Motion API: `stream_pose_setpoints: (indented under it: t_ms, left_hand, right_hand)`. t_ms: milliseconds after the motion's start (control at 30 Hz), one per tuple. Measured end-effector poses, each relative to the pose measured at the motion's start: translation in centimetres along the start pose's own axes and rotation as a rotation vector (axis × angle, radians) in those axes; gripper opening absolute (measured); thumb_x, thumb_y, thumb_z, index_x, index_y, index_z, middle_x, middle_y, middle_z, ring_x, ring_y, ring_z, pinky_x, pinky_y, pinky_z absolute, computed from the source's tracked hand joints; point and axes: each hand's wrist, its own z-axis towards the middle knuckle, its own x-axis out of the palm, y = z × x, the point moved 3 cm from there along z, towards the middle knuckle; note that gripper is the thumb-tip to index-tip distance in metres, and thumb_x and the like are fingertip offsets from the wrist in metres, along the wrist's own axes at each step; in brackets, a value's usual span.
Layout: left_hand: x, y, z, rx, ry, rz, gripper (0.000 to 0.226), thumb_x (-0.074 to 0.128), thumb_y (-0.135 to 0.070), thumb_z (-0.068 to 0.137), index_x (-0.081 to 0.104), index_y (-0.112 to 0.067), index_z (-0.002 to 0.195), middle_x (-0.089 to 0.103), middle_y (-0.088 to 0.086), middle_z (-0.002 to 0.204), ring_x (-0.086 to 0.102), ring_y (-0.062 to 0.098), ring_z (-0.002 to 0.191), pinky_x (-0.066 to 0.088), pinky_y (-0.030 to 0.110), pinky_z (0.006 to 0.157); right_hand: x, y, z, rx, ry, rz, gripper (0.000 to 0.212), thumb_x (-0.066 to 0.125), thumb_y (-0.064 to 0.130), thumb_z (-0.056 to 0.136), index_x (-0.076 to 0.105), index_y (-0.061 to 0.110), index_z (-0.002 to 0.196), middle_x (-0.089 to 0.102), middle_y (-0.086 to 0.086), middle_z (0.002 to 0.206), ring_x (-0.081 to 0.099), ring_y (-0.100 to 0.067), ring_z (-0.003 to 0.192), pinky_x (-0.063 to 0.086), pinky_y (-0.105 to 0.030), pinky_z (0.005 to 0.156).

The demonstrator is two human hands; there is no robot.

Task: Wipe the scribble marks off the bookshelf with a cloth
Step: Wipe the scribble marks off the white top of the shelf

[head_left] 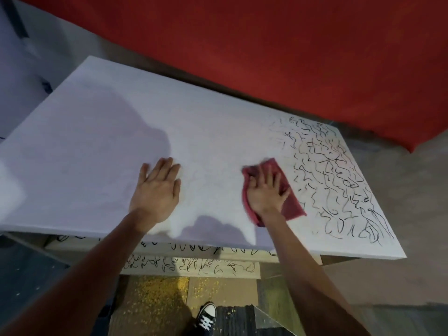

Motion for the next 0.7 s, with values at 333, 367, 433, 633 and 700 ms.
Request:
stream_pose_setpoints:
  t_ms: [333,367,433,633,700]
  left_hand:
    - [-0.1,-0.1,-0.6,0.026,-0.042,-0.026,0.057,0.022,-0.024,0.093,0.059,0.006,0.123,0.056,0.023,0.131,0.055,0.038,0.121,0.038,0.057,0.101]
    - [0.0,-0.2,-0.5,0.025,-0.042,-0.024,0.055,0.023,-0.023,0.093,0.06,0.006,0.122,0.057,0.023,0.13,0.055,0.039,0.12,0.038,0.058,0.1]
    - [-0.1,-0.2,-0.4,0.0,-0.047,-0.046,0.054,0.024,-0.023,0.093,0.059,0.004,0.125,0.055,0.022,0.133,0.052,0.037,0.125,0.033,0.056,0.105]
    - [0.2,0.1,-0.5,0.018,-0.04,-0.067,0.058,0.021,-0.026,0.093,0.06,0.005,0.123,0.057,0.021,0.131,0.053,0.037,0.123,0.036,0.057,0.103]
    - [0.1,0.2,-0.6,0.028,-0.055,-0.082,0.059,0.02,-0.027,0.092,0.059,0.002,0.124,0.056,0.019,0.133,0.051,0.036,0.126,0.033,0.056,0.103]
  right_hand:
    - [-0.1,-9.7,-6.2,-0.187,-0.036,-0.095,0.075,-0.016,0.062,0.076,-0.007,0.04,0.147,-0.011,0.016,0.156,-0.013,-0.011,0.146,-0.009,-0.047,0.117]
    - [-0.9,-11.0,-4.3,-0.07,-0.036,-0.066,0.073,-0.01,0.06,0.081,-0.003,0.038,0.15,-0.008,0.013,0.159,-0.01,-0.011,0.146,-0.008,-0.049,0.117]
    - [-1.6,-10.2,-1.1,0.069,-0.023,-0.025,0.058,0.007,0.05,0.096,-0.001,0.034,0.152,-0.007,0.007,0.161,-0.008,-0.016,0.147,-0.005,-0.054,0.117]
    - [0.7,3.5,-0.8,-0.205,0.018,-0.047,0.054,0.02,0.041,0.102,0.007,0.029,0.153,-0.007,0.007,0.161,-0.011,-0.02,0.147,-0.008,-0.056,0.115]
    - [2.1,6.6,-4.5,-0.401,0.051,-0.042,0.054,0.021,0.041,0.102,0.007,0.03,0.153,-0.008,0.009,0.16,-0.013,-0.018,0.147,-0.012,-0.054,0.115]
